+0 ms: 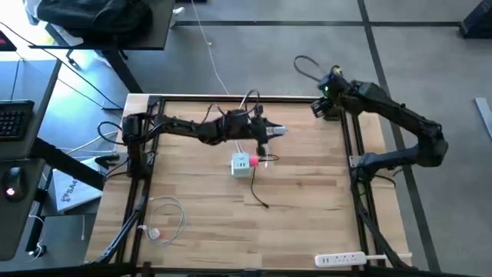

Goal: Insert USB
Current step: Insert the white charger adapter into the black outlet extension

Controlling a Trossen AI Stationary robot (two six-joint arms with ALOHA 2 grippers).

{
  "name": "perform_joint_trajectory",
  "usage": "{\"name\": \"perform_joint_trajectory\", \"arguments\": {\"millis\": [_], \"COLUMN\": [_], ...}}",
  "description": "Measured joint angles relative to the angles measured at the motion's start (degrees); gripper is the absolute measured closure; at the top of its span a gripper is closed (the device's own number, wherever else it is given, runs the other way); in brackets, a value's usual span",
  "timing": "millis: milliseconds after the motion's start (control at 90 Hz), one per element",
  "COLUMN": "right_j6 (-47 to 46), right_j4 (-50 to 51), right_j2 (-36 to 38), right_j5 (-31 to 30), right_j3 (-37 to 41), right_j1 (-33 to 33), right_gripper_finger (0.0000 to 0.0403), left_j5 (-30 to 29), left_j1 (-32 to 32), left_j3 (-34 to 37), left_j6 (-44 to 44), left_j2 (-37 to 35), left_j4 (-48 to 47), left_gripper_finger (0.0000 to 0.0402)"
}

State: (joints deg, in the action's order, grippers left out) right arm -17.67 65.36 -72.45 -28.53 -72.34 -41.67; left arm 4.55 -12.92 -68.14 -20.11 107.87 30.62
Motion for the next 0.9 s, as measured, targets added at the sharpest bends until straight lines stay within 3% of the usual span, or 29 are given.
{"name": "perform_joint_trajectory", "arguments": {"millis": [178,422,533,644,767,900], "right_j6": [-0.45,-5.15,-6.22,-0.26,10.51,23.69], "right_j4": [1.06,0.47,0.79,1.37,5.4,14.1], "right_j2": [-4.16,-8.58,-11.32,-14.04,-17.44,-22.07], "right_j5": [0.34,-0.21,4.64,7.32,6.92,1.11], "right_j3": [0.02,-0.35,-0.35,-1.72,-8.74,-18.76], "right_j1": [-10.01,-10.47,-12.13,-12.72,-12.67,-11.88], "right_gripper_finger": [0.0192,0.017,0.015,0.0132,0.0122,0.012], "left_j5": [0.22,0.59,1.8,3.24,3.54,3.52], "left_j1": [-0.62,-0.35,-0.37,-0.13,-0.09,-0.16], "left_j3": [0.0,0.02,0.02,0.02,0.02,0.02], "left_j6": [1.65,2.36,2.97,2.5,1.56,1.36], "left_j2": [0.0,0.07,0.09,0.09,0.11,0.11], "left_j4": [-4.61,-6.56,-7.53,-7.69,-5.89,-4.44], "left_gripper_finger": [0.0305,0.0305,0.0305,0.0305,0.0305,0.0305]}}
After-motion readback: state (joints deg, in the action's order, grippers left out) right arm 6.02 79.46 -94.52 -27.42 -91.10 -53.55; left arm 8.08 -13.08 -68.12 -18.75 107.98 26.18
